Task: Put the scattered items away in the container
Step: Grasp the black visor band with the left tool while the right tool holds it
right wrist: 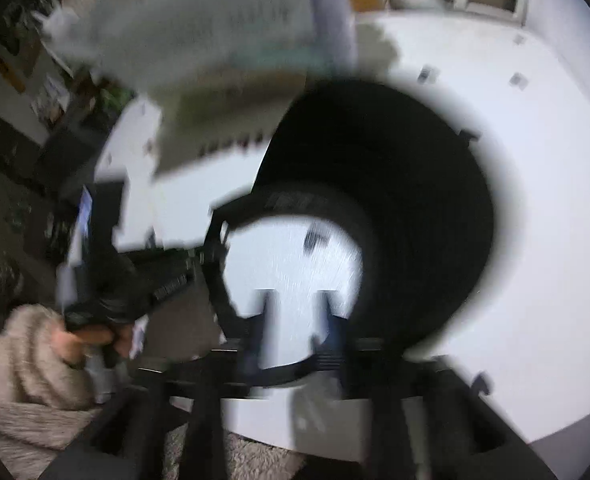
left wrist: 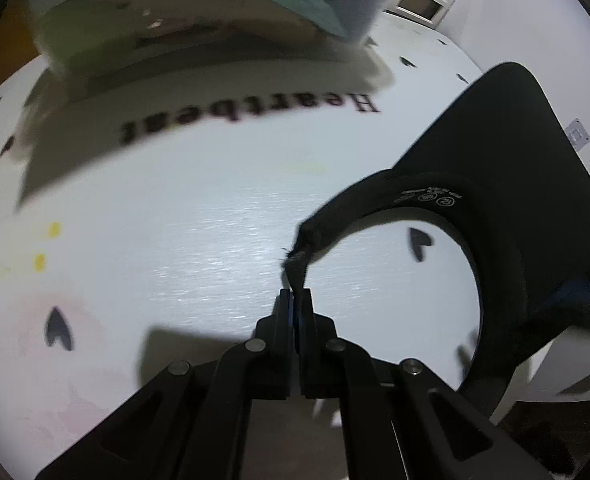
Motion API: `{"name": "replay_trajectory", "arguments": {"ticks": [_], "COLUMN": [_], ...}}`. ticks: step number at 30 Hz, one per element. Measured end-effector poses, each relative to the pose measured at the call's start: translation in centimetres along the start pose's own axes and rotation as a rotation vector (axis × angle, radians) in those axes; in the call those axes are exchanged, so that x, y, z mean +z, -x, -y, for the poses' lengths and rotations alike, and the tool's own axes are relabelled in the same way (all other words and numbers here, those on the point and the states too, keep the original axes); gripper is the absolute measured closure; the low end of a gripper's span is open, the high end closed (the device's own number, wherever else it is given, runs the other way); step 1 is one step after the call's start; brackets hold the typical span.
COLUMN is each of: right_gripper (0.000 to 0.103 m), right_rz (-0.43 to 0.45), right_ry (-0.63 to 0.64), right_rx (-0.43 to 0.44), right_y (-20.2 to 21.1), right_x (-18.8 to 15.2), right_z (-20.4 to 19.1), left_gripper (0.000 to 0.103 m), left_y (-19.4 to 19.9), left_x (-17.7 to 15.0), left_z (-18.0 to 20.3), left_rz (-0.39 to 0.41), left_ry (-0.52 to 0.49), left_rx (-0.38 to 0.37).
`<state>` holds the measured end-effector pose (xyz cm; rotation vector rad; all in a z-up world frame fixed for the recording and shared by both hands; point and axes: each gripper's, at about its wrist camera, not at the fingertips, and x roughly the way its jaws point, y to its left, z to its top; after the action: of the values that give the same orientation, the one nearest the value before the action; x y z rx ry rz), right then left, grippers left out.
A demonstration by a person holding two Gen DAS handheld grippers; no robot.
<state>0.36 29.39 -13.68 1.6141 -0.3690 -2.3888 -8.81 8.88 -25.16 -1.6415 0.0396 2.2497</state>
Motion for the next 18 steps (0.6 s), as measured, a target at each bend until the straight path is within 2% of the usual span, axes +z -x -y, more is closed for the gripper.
{"name": "replay_trajectory", "arguments": {"ticks": [1, 3, 6, 8, 11, 12, 14, 15, 18], "right_gripper": [0.019, 0.017, 0.017, 0.017, 0.017, 0.018, 0.032, 0.035, 0.055], "right_rz": [0.028, 0.061, 0.050, 0.000, -0.098, -0.127, -0.186, -0.215, -0.286], "right_ry": [0.002, 0.007, -0.010, -0.048, -0.091, -0.085, -0.077, -0.073, -0.121], "right_rx": [-0.002, -0.016, -0.048, -0.041, 0.019, 0.026, 0.036, 0.041, 0.062], "right_y": [1.2, 3.1, 3.8, 2.9, 0.1, -1.0, -2.9, -3.8, -6.1], "right_x": [0.5, 1.6, 3.7, 5.0, 6.5, 6.8, 6.7, 6.6, 5.9], "right_z": [0.1, 0.3, 1.4, 2.6, 3.6, 3.3, 3.1, 3.0, 3.1], "left_gripper": [0.100, 0.100, 0.100, 0.100, 0.100, 0.100, 0.100, 0.100, 0.100], "left_y": [0.1, 0.3, 0.5, 0.7, 0.9, 0.9, 1.0, 1.0, 1.3], "left_x": [-0.1, -0.2, -0.4, -0.5, -0.5, -0.5, -0.5, -0.5, -0.6], "left_z": [-0.5, -1.3, -2.3, -3.0, -3.7, -3.9, -4.3, -4.5, -5.2], "left_rz": [0.001, 0.004, 0.007, 0.008, 0.005, 0.004, 0.002, 0.000, -0.001], "left_ry": [0.005, -0.006, -0.021, -0.029, -0.044, -0.049, -0.051, -0.051, -0.049], "left_rx": [0.003, 0.019, 0.032, 0.034, 0.039, 0.042, 0.044, 0.045, 0.052]}}
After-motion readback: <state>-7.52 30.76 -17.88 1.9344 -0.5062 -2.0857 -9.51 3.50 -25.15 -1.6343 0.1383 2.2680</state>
